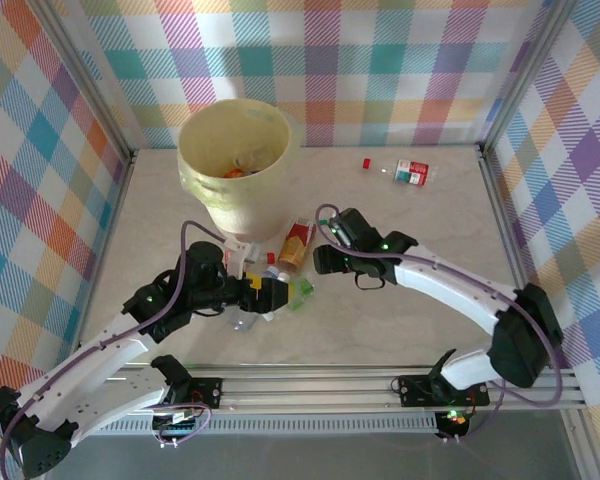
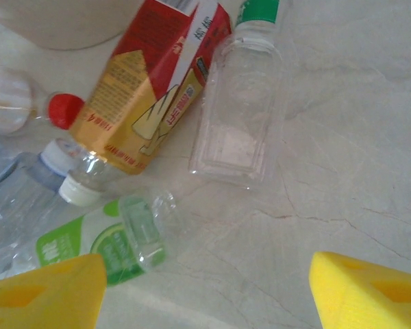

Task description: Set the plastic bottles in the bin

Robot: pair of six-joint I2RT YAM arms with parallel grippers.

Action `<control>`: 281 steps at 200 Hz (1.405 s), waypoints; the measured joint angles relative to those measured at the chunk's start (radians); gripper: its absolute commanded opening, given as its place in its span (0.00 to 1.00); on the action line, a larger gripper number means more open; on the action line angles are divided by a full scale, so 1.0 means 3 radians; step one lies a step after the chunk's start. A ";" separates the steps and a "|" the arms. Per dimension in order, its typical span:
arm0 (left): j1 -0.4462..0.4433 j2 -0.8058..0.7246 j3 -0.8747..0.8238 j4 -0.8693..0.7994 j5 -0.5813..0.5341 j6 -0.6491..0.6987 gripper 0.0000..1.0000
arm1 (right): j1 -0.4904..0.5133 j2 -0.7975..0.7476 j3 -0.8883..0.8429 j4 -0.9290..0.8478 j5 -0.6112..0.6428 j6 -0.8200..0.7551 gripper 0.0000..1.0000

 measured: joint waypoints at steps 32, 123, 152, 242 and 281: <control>-0.0045 0.0001 -0.0079 0.0080 -0.0188 -0.0121 1.00 | -0.0121 0.0427 0.0177 0.0014 -0.0037 0.0060 0.80; -0.0062 0.0071 -0.0099 0.0205 -0.0387 -0.0258 1.00 | -0.0273 0.1180 0.0533 0.0090 -0.0159 0.0066 0.84; -0.0065 0.0103 -0.0103 0.0225 -0.0420 -0.0300 1.00 | -0.0292 0.1369 0.0605 0.0134 -0.0183 0.0062 0.81; -0.0078 0.0173 -0.0178 0.0387 -0.0538 -0.0470 1.00 | -0.0313 0.1249 0.0501 0.0237 -0.0079 -0.0036 0.61; -0.0081 0.0360 -0.0226 0.0678 -0.0610 -0.0671 1.00 | -0.0317 0.0467 0.0174 0.0323 -0.0120 -0.0212 0.59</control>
